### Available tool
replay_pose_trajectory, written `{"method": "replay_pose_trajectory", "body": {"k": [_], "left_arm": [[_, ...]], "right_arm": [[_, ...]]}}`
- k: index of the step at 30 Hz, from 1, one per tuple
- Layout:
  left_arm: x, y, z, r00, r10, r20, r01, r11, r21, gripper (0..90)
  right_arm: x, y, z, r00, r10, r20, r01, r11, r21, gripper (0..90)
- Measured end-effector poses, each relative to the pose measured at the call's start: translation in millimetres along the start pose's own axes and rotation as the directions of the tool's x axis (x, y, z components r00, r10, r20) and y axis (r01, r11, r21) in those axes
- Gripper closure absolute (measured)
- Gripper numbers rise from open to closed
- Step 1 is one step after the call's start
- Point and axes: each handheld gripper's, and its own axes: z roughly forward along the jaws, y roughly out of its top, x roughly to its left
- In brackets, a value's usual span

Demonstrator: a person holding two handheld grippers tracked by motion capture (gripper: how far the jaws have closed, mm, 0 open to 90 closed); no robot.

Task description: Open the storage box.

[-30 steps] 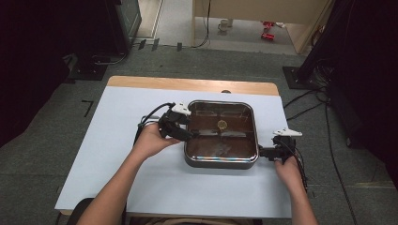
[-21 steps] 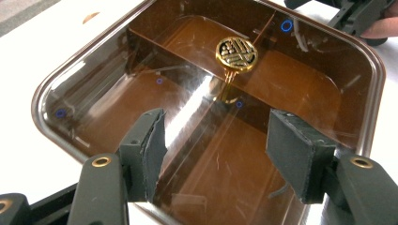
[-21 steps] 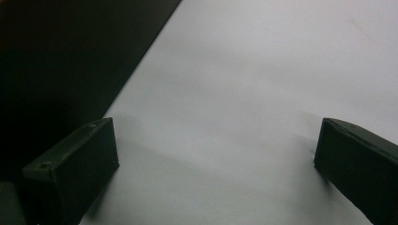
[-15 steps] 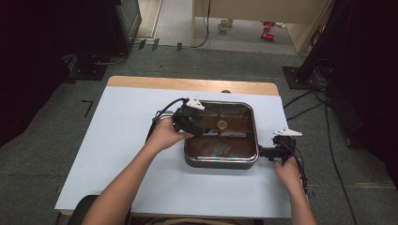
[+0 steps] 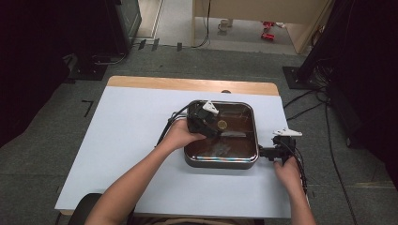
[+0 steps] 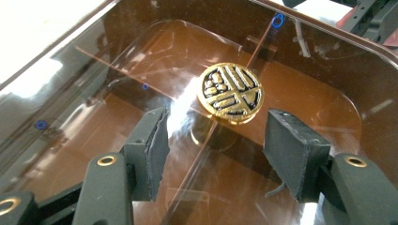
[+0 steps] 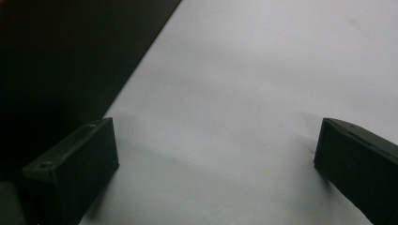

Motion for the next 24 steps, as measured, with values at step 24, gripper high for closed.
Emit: {"method": "replay_pose_trajectory", "body": {"k": [24], "left_arm": [[-8.0,3.5,6.4,0.9977,0.063,-0.024,-0.064,0.9973,-0.037,58.7]], "right_arm": [[0.1,0.0,0.0,1.0,0.0,0.0,0.0,1.0,0.0,0.0]]}}
